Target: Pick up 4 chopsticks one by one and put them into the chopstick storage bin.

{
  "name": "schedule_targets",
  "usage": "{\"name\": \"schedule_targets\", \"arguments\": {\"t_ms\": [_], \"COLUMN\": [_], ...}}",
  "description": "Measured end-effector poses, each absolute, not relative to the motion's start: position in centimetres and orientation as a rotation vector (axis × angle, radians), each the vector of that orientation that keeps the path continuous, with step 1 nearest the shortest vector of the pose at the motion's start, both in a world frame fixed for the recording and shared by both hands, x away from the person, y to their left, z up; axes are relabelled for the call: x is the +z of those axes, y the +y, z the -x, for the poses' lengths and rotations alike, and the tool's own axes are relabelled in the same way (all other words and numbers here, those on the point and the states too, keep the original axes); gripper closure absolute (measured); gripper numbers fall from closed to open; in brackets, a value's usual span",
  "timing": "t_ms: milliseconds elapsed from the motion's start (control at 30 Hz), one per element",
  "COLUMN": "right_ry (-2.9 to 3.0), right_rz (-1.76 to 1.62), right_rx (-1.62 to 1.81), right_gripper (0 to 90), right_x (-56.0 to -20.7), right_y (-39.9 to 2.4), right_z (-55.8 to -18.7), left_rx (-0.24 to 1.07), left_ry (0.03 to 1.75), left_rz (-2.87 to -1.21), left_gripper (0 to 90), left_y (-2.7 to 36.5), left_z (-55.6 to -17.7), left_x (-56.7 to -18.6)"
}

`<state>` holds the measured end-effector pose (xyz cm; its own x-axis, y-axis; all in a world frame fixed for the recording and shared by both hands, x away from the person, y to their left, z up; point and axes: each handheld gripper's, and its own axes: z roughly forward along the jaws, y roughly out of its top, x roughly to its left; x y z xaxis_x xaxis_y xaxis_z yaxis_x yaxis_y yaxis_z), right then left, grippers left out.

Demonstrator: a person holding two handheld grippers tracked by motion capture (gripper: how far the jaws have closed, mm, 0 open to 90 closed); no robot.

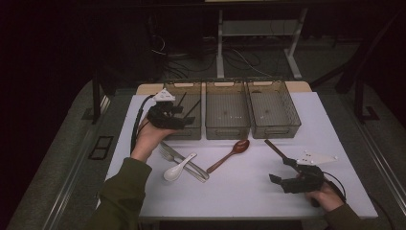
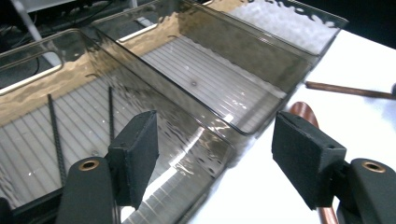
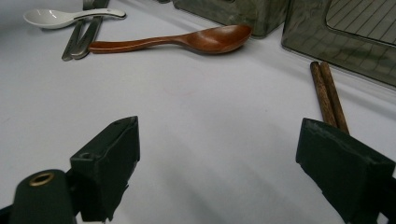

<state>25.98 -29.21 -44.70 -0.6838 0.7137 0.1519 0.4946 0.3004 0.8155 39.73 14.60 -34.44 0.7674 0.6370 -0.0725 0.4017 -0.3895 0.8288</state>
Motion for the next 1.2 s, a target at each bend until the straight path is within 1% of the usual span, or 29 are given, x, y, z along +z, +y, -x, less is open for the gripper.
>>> {"name": "schedule_targets", "arguments": {"t_ms": [700, 900, 1000, 1200], "right_ry": [2.324, 2.321, 2.323, 2.326], "right_rz": [-1.111, -1.112, -1.108, -1.098], "right_rx": [1.331, 1.332, 1.330, 1.333], "right_gripper": [12.9, 12.9, 12.9, 12.9], "right_x": [-44.6, -44.6, -44.6, -44.5], "right_y": [-29.2, -29.3, -29.2, -29.2], "right_z": [-25.9, -25.9, -25.9, -25.8], "left_rx": [0.326, 0.317, 0.314, 0.279], "left_ry": [0.721, 0.735, 0.728, 0.740], "left_rz": [-1.947, -1.950, -1.954, -1.963], "left_gripper": [12.3, 2.5, 0.0, 0.0], "left_y": [15.7, 16.0, 16.0, 16.0], "left_z": [-32.8, -31.2, -30.5, -29.2], "left_x": [-37.8, -39.4, -39.9, -41.3]}}
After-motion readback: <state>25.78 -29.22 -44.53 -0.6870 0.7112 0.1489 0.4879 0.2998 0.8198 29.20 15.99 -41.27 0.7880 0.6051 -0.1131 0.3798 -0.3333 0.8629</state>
